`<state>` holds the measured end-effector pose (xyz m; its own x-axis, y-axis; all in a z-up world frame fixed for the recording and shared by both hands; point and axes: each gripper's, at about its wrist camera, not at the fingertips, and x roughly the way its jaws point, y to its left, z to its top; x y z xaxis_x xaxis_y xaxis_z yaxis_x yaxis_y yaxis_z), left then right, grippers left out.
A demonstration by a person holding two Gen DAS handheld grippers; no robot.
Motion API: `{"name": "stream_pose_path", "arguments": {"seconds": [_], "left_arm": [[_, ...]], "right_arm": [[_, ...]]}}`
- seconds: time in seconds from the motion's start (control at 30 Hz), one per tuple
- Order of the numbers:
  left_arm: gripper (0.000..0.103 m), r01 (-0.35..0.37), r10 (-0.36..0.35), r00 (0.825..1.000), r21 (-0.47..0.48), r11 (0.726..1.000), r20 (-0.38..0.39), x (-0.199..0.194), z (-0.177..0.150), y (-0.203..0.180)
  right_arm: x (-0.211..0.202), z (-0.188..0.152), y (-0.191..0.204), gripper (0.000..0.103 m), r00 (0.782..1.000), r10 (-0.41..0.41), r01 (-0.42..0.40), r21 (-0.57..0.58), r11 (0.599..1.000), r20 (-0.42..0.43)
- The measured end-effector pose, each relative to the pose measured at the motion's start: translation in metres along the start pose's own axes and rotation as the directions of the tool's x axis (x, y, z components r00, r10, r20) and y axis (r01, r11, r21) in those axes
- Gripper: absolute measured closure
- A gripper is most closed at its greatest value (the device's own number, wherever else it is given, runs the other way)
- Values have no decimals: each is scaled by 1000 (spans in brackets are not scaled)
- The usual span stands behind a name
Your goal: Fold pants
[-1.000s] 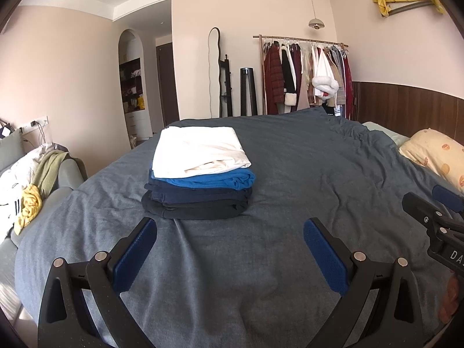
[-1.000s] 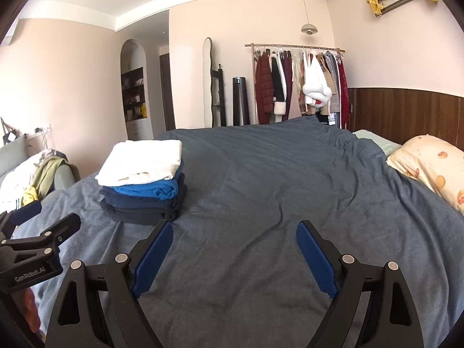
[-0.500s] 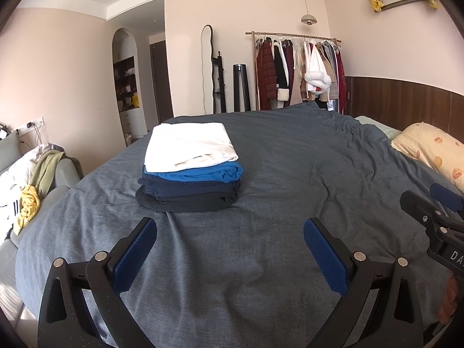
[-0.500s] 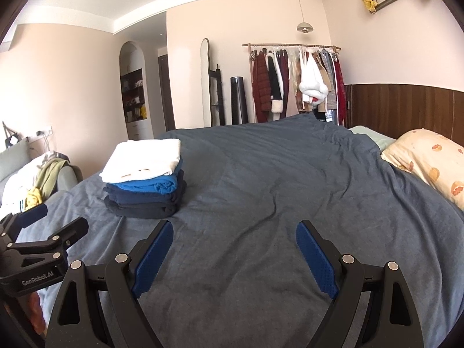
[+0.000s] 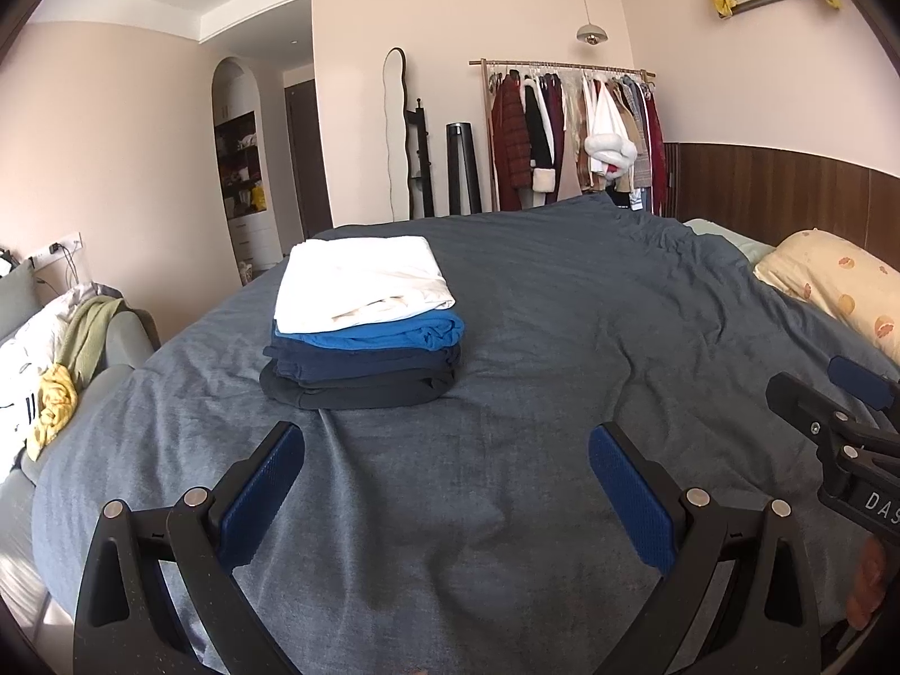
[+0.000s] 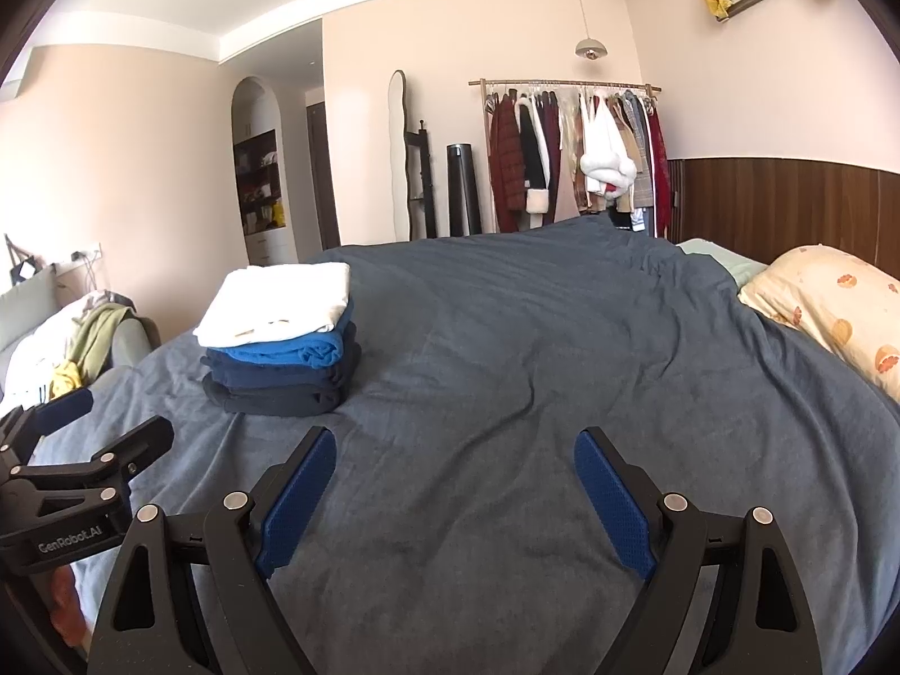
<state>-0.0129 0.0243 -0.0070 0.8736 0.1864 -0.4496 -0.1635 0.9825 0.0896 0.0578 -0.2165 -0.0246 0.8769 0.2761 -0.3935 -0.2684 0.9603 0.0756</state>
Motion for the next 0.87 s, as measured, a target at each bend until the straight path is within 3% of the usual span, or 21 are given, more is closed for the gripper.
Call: {"name": "stream_pose_path", "arguments": {"seconds": [0.87], "left_arm": [[0, -7, 7, 1000, -17, 1000, -24, 6, -7, -1]], "right_arm": [[5, -7, -2, 15, 1000, -1, 1, -5, 1000, -22]]}}
